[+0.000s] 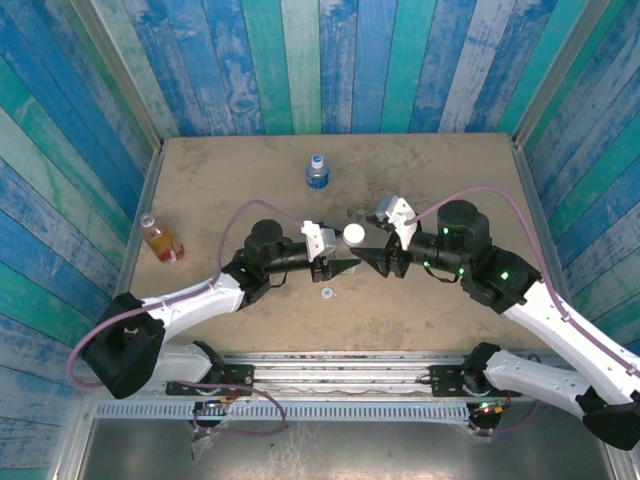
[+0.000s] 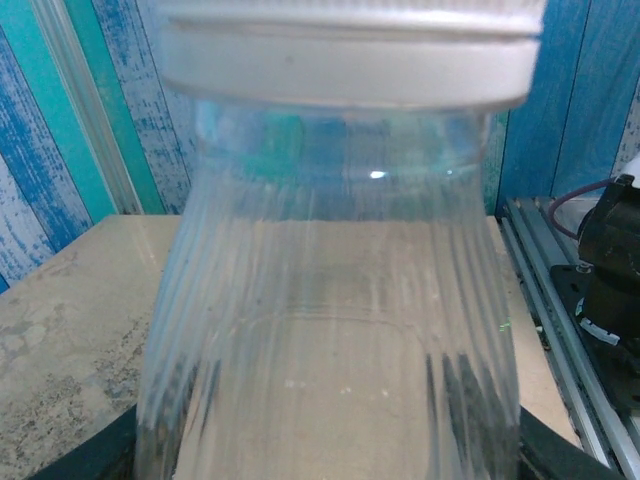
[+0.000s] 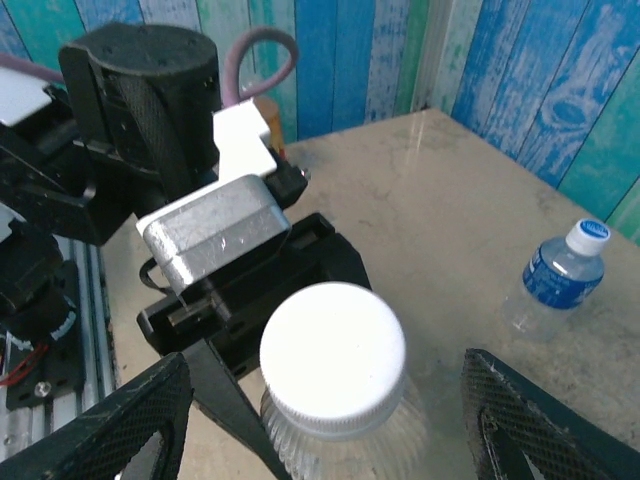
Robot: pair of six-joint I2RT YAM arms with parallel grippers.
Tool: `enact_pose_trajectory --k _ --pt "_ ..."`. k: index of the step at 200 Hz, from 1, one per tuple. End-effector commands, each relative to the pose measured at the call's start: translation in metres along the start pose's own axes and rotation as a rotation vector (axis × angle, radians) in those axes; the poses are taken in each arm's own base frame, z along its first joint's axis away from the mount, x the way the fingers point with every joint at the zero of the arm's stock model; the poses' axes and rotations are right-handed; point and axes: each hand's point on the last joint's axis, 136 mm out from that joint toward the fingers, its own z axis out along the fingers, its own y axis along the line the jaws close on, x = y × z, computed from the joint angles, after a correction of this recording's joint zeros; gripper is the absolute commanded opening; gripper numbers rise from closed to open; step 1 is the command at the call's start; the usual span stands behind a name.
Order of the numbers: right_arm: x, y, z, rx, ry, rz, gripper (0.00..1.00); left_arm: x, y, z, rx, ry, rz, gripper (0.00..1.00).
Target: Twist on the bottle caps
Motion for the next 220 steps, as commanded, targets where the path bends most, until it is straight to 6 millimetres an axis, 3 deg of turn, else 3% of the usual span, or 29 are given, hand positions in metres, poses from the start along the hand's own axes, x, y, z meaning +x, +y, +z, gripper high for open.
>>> enact_pose_trajectory --k 1,31,65,96,116,119,128,159,163,205,220 --pt "0.003 0.001 0.011 -0.026 0.008 0.016 0.72 -0.029 -0.006 -0.004 0.030 -0.074 0.068 0.48" --pt "0.004 0.004 0.021 -0.064 0.019 0.028 0.62 -0.030 -0.007 -0.005 0.030 -0.084 0.069 0.50" --pt "0.005 0.004 0.022 -0.067 0.017 0.029 0.41 -0.029 -0.003 -0.006 -0.004 -0.093 0.063 0.55" --pt "0.008 -0.005 0.020 -0.010 0.011 0.038 0.34 -0.023 0.007 -0.004 -0.053 -0.061 0.038 0.72" --pt "0.011 -0.018 0.021 0.066 0.001 0.055 0.34 -0.020 0.022 -0.003 -0.124 -0.039 0.006 0.96" --pt "0.011 -0.020 0.021 0.077 -0.004 0.057 0.34 -0.011 0.024 0.000 -0.129 -0.018 -0.009 0.99" --pt "0.014 -0.026 0.022 0.113 -0.011 0.065 0.34 -0.008 0.025 -0.001 -0.142 -0.014 -0.014 0.94" --pt "0.026 -0.066 0.017 0.340 -0.021 0.100 0.33 -0.002 0.036 -0.012 -0.246 -0.043 -0.049 0.94" --pt "0.028 -0.071 0.016 0.367 -0.023 0.104 0.33 -0.009 0.037 -0.017 -0.270 -0.064 -0.044 0.94" --pt "0.042 -0.138 0.017 0.566 -0.063 0.216 0.33 0.028 0.068 -0.049 -0.557 -0.033 -0.159 0.94" --pt "0.049 -0.174 0.020 0.642 -0.052 0.250 0.33 0.040 0.073 -0.060 -0.632 -0.024 -0.184 0.94"
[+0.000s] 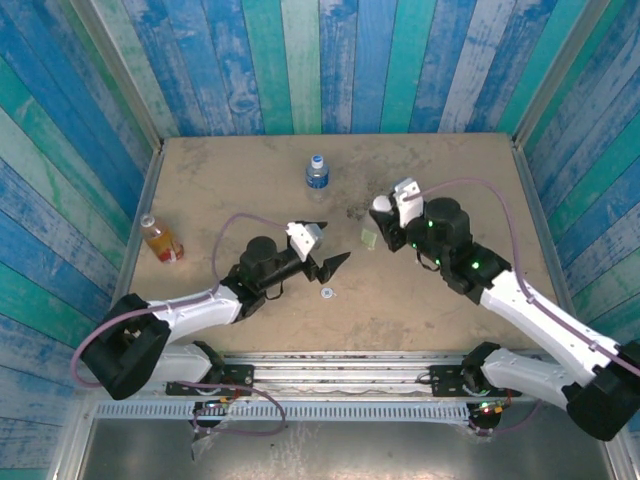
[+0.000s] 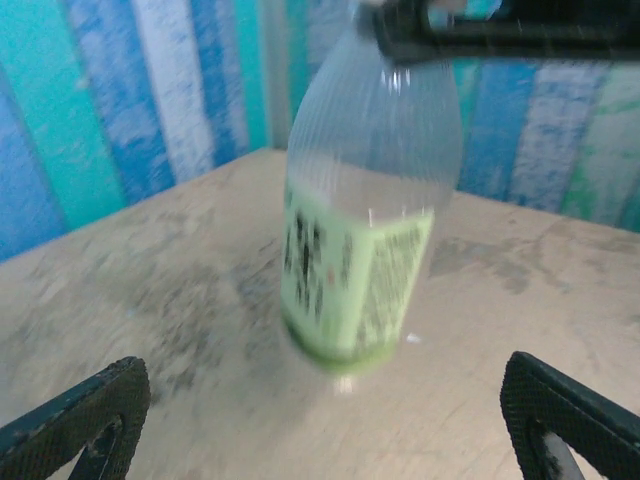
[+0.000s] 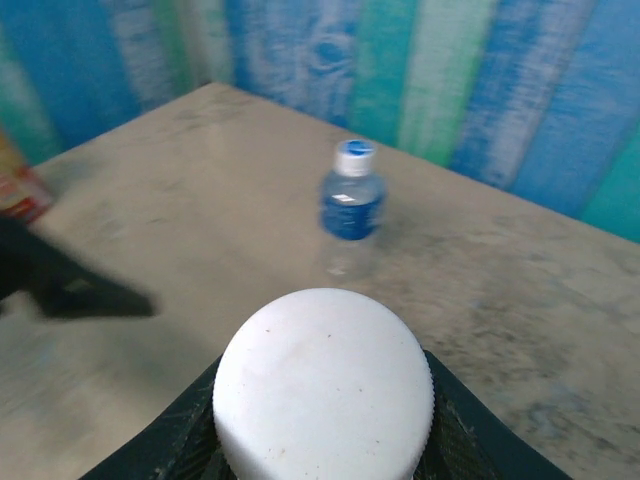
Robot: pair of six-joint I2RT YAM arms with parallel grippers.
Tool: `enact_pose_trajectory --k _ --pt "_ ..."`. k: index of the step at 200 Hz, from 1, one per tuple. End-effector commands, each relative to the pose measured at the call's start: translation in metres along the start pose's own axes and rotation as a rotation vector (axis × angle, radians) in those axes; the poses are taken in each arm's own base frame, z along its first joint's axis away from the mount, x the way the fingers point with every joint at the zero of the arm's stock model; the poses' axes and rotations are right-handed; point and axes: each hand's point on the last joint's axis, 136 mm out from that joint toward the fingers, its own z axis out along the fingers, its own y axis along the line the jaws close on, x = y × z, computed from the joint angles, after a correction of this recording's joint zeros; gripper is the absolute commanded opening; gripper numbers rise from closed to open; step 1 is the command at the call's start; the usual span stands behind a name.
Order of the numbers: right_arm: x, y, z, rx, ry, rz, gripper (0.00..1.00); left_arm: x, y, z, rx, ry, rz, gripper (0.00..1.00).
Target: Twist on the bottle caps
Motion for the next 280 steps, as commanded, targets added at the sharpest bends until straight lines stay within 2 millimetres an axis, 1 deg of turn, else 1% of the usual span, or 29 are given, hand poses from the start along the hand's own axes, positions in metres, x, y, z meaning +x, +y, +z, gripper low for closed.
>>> enact_pose_trajectory --k 1,19,37,59,76,86,103,114,126,143,154,175,194,207,216,231,247,260,280 --pt "-0.017 -0.044 0.025 0.144 -0.062 0.084 0.33 -0.013 0.032 -0.017 -0.207 -0.082 -0.057 0.94" --pt "-0.019 -0.068 0.051 0.191 -0.052 0.108 0.34 0.000 0.039 -0.022 -0.255 -0.049 -0.063 0.94" --pt "-0.018 -0.091 0.077 0.224 -0.043 0.128 0.34 0.009 0.042 -0.025 -0.275 -0.029 -0.068 0.94" --pt "-0.018 -0.114 0.108 0.246 -0.029 0.146 0.34 0.014 0.042 -0.027 -0.281 -0.021 -0.074 0.94" --pt "-0.012 -0.130 0.128 0.268 -0.006 0.152 0.35 0.016 0.043 -0.030 -0.289 -0.017 -0.072 0.94" --pt "-0.007 -0.136 0.140 0.269 0.012 0.155 0.35 0.016 0.044 -0.031 -0.298 -0.015 -0.068 0.94" --pt "-0.001 -0.145 0.154 0.275 0.032 0.158 0.35 0.016 0.046 -0.033 -0.308 -0.008 -0.063 0.94" --pt "0.008 -0.148 0.162 0.277 0.056 0.154 0.36 0.016 0.047 -0.034 -0.314 -0.005 -0.064 0.94" --pt "0.011 -0.148 0.167 0.273 0.067 0.149 0.39 0.015 0.048 -0.035 -0.321 -0.008 -0.066 0.94" --pt "0.014 -0.147 0.169 0.267 0.077 0.142 0.45 0.012 0.051 -0.037 -0.338 -0.014 -0.072 0.94" --pt "0.013 -0.147 0.168 0.266 0.080 0.135 0.52 0.011 0.055 -0.038 -0.357 -0.011 -0.078 0.94" --pt "0.002 -0.144 0.159 0.260 0.068 0.102 0.66 0.005 0.066 -0.042 -0.427 -0.015 -0.096 0.94" --pt "-0.013 -0.142 0.145 0.258 0.044 0.072 0.75 0.000 0.089 -0.056 -0.577 -0.036 -0.134 0.94" --pt "-0.024 -0.138 0.134 0.252 0.029 0.058 0.79 -0.004 0.101 -0.066 -0.665 -0.061 -0.150 0.94" --pt "-0.029 -0.135 0.125 0.241 0.020 0.055 0.80 -0.007 0.114 -0.077 -0.760 -0.076 -0.180 0.94" --pt "-0.037 -0.124 0.112 0.201 0.001 0.051 0.82 -0.009 0.135 -0.095 -0.932 -0.085 -0.232 0.94" --pt "-0.043 -0.107 0.101 0.143 -0.013 0.045 0.83 -0.010 0.153 -0.116 -1.119 -0.074 -0.258 0.94" --pt "-0.043 -0.090 0.096 0.089 -0.007 0.031 0.83 -0.016 0.164 -0.130 -1.243 -0.072 -0.240 0.94" --pt "-0.039 -0.062 0.093 0.028 0.022 -0.016 0.83 -0.022 0.180 -0.158 -1.462 -0.106 -0.251 0.94"
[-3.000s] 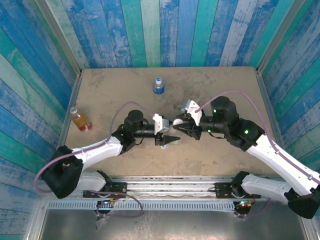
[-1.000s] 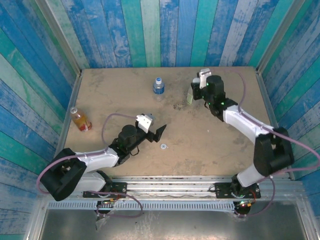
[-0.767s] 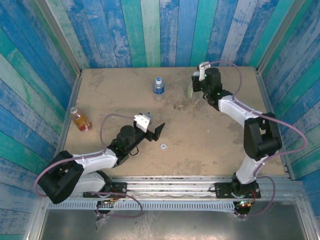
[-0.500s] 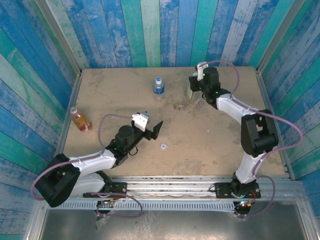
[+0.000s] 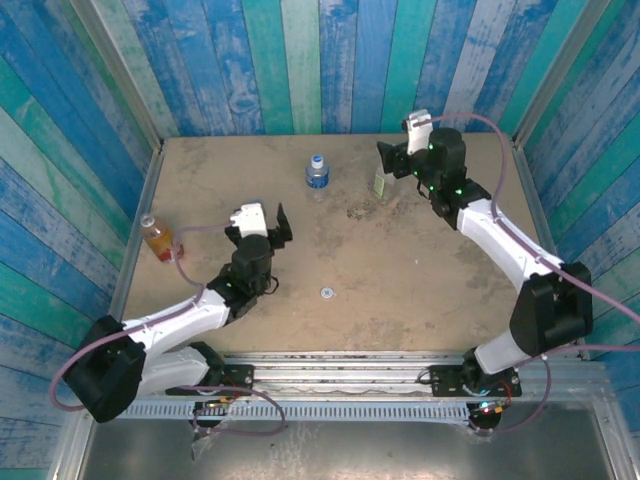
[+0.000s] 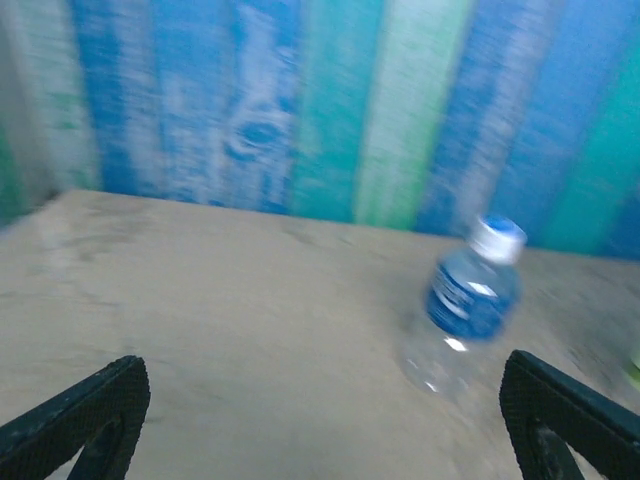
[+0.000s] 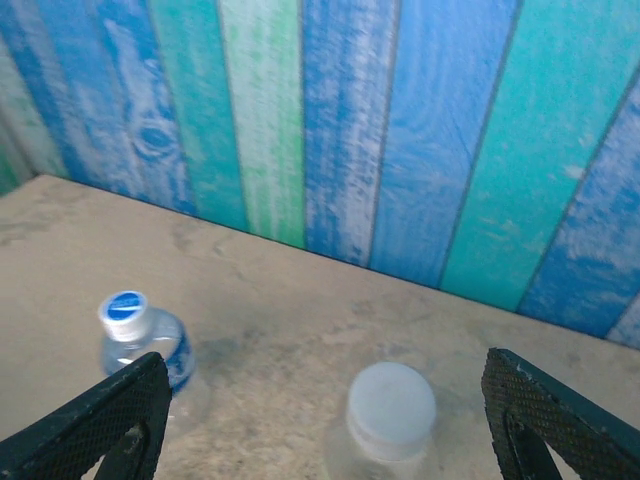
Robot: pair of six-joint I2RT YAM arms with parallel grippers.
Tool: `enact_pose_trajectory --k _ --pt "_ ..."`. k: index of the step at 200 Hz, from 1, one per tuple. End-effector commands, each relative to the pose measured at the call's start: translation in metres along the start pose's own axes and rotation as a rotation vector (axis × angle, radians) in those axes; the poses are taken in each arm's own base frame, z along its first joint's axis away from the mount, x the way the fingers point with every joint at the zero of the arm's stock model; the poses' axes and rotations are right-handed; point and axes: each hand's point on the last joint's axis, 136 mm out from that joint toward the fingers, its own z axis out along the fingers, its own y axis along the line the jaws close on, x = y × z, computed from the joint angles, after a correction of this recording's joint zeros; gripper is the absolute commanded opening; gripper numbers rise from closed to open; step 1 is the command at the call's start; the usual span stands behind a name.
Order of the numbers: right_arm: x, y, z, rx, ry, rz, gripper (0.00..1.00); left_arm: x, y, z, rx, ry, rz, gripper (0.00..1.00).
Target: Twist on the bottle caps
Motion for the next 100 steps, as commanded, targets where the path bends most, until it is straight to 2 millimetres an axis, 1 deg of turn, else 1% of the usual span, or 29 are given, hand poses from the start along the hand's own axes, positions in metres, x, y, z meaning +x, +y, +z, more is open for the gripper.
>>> enact_pose_trajectory --k 1,32,58,60,62,79,100 --pt "0.028 0.039 -0.004 -0.118 0.093 -0.056 0.83 -0.016 0.059 -0.001 -0.380 -0.061 -0.031 0.94" --pt "0.035 0.079 -0.013 -0.210 0.122 -0.105 0.84 -0.039 0.086 0.009 -0.563 -0.084 -0.008 0.94" --pt "0.043 0.108 -0.019 -0.277 0.143 -0.131 0.84 -0.056 0.126 0.011 -0.771 -0.113 0.000 0.94" --pt "0.043 0.109 -0.019 -0.279 0.145 -0.133 0.84 -0.059 0.129 0.010 -0.785 -0.117 -0.002 0.94" --pt "0.044 0.111 -0.020 -0.282 0.145 -0.135 0.84 -0.054 0.131 0.013 -0.801 -0.107 0.017 0.94" --pt "0.049 0.121 -0.022 -0.304 0.159 -0.144 0.84 -0.057 0.153 0.016 -0.897 -0.103 0.033 0.94" --pt "0.051 0.122 -0.022 -0.307 0.170 -0.147 0.84 -0.056 0.176 0.017 -0.991 -0.102 0.046 0.94"
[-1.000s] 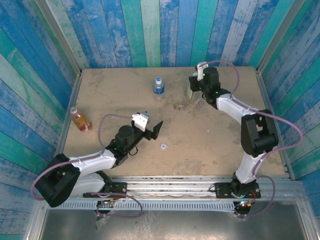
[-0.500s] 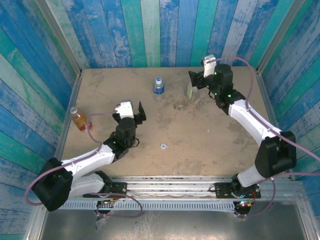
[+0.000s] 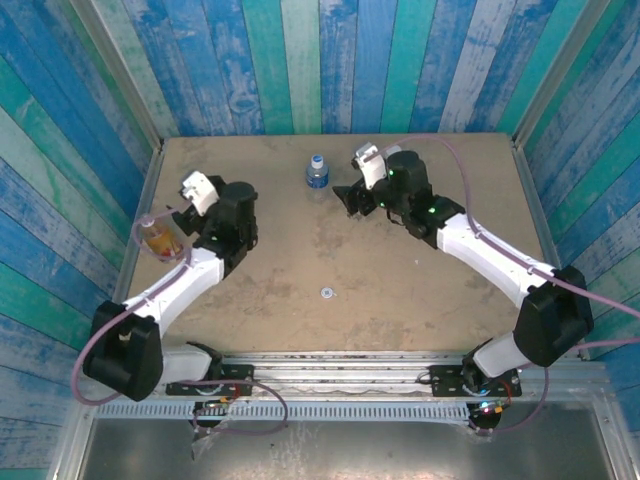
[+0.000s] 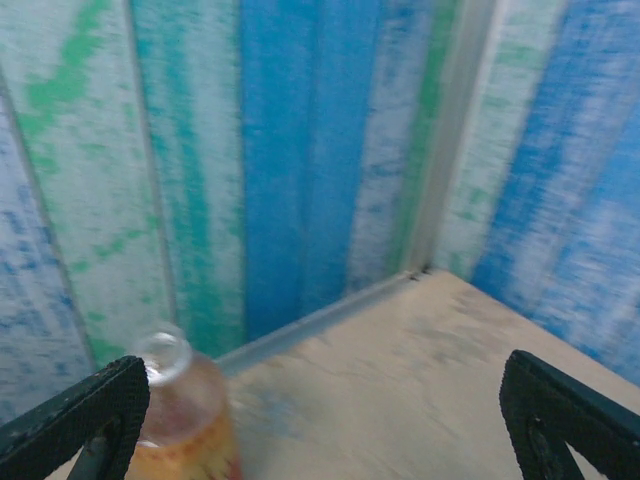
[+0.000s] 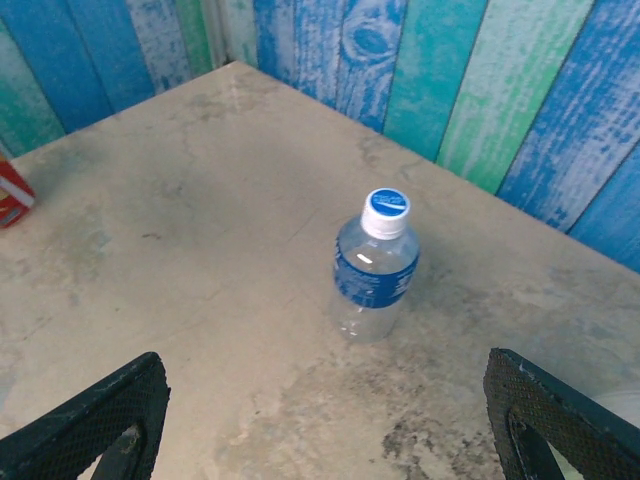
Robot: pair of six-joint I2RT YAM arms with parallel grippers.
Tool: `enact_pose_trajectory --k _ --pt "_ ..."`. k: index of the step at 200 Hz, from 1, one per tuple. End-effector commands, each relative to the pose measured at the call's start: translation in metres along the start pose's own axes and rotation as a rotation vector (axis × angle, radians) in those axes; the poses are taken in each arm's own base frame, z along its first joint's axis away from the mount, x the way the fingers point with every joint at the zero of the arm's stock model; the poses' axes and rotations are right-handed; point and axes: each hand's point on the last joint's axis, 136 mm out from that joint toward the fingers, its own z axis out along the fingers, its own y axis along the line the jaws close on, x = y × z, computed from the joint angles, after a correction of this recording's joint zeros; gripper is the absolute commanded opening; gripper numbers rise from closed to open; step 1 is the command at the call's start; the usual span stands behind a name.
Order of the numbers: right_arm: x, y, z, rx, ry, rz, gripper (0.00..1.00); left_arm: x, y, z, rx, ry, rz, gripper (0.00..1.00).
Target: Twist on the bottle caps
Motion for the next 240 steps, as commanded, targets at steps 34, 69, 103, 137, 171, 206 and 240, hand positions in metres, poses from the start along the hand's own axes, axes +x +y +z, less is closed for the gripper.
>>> enact_pose_trajectory --k 34,69,103,137,171,206,240 --pt "0.004 0.024 0.003 -0.054 0.039 -0.031 0.84 0.017 0.043 0.035 -0.281 -0.029 0.093 0.94" --pt "0.004 0.034 0.009 -0.067 0.053 -0.043 0.84 0.028 0.054 0.047 -0.328 -0.010 0.085 0.94" --pt "0.005 0.043 0.014 -0.076 0.066 -0.058 0.84 0.035 0.062 0.051 -0.350 -0.001 0.092 0.94" --pt "0.008 0.044 0.016 -0.076 0.073 -0.065 0.84 0.042 0.071 0.056 -0.368 0.016 0.084 0.94" --pt "0.010 0.045 0.017 -0.079 0.077 -0.066 0.84 0.052 0.078 0.064 -0.379 0.046 0.090 0.94" --pt "0.012 0.045 0.016 -0.081 0.081 -0.067 0.84 0.068 0.081 0.073 -0.378 0.095 0.104 0.94" --pt "0.013 0.045 0.016 -0.080 0.083 -0.067 0.84 0.083 0.083 0.082 -0.362 0.160 0.088 0.94"
